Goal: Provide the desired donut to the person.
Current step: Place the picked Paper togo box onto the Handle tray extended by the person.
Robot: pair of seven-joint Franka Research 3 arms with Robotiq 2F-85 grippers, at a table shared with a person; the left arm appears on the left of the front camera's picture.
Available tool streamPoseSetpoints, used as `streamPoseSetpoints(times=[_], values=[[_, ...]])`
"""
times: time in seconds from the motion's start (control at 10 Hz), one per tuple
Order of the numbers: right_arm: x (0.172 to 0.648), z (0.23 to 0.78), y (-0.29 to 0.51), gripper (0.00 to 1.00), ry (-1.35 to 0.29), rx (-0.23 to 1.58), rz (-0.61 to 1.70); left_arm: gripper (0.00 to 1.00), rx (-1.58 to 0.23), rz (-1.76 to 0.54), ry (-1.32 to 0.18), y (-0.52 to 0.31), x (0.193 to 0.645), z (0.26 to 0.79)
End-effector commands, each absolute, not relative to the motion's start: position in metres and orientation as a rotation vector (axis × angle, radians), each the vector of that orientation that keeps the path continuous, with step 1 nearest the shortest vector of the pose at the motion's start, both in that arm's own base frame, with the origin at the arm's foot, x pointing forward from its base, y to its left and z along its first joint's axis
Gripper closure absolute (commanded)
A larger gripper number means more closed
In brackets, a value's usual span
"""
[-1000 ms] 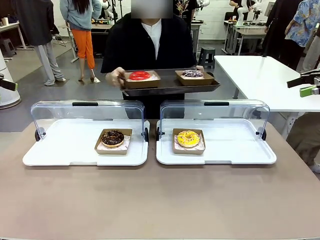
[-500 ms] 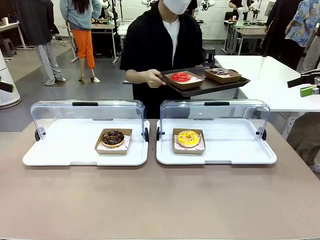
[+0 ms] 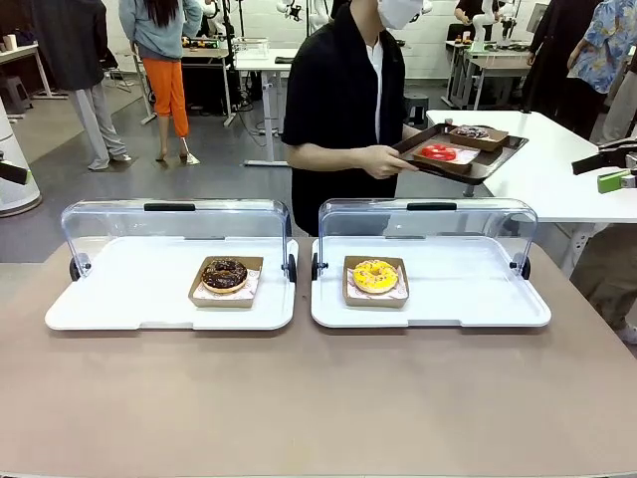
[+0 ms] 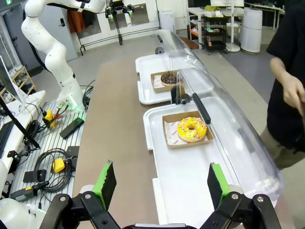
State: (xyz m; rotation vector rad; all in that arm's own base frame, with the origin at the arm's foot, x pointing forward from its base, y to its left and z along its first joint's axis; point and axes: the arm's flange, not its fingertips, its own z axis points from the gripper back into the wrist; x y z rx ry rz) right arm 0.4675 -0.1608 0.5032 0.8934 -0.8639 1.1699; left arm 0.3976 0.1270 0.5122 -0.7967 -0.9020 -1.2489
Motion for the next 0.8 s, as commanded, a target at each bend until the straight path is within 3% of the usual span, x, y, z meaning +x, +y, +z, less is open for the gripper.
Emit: streamPoseSetpoints(times=[0.0, 0.7], values=[[0.467, 0.5043, -0.16, 0.0, -0.867, 0.893, 1.171, 0.0, -0.804, -1.252, -0.907, 0.1265, 0.398, 0.5135], [0.467, 0.5043, -0.16, 0.0, -0.867, 0.893, 1.171, 0.0, -0.804, -1.252, -0.907, 0.1265, 0.398, 0.5135]])
